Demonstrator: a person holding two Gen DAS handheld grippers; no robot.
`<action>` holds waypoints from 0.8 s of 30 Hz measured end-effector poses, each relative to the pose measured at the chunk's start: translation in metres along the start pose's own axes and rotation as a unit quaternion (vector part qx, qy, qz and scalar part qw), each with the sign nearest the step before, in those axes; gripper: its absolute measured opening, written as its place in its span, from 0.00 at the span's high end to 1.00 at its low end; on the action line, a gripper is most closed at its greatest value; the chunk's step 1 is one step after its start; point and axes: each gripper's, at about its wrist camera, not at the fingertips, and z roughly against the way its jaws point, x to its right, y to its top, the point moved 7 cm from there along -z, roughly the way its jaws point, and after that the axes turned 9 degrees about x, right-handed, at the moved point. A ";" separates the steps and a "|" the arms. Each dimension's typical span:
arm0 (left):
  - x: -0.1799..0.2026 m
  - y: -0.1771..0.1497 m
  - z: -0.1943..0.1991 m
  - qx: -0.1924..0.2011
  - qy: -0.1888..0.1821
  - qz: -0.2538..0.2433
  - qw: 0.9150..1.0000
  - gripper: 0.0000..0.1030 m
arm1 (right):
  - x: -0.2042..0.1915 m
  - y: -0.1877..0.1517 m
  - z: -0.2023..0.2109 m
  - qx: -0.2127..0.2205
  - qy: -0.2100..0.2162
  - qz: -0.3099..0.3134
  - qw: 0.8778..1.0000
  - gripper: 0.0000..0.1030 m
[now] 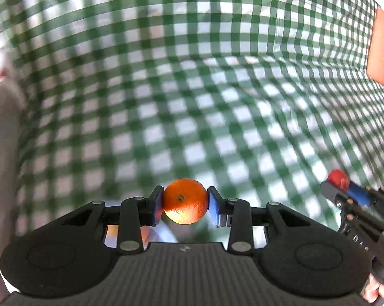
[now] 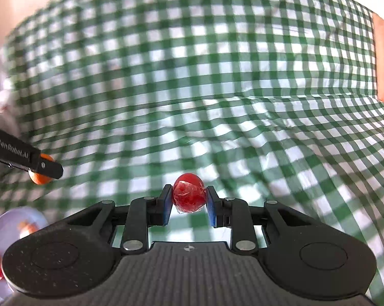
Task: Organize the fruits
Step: 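Carry both fruits over the blue plate and open both tools to drop them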
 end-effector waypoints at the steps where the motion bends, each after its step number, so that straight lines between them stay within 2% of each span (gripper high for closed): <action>1: -0.004 -0.011 0.015 -0.001 0.005 -0.002 1.000 0.61 | -0.009 -0.003 0.017 -0.002 0.010 0.005 1.000 0.72; 6: -0.035 -0.064 0.083 -0.007 0.029 0.012 0.999 0.61 | -0.057 -0.017 0.083 -0.014 0.066 0.026 0.997 0.72; 13: -0.076 -0.125 0.154 0.003 0.061 0.053 0.997 0.61 | -0.116 -0.029 0.149 -0.019 0.132 0.055 0.990 0.72; 19: -0.100 -0.157 0.180 0.005 0.076 0.088 0.993 0.61 | -0.154 -0.040 0.183 -0.027 0.167 0.085 0.982 0.72; 24: -0.116 -0.161 0.175 -0.001 0.077 0.098 0.992 0.61 | -0.170 -0.048 0.181 -0.037 0.178 0.112 0.977 0.72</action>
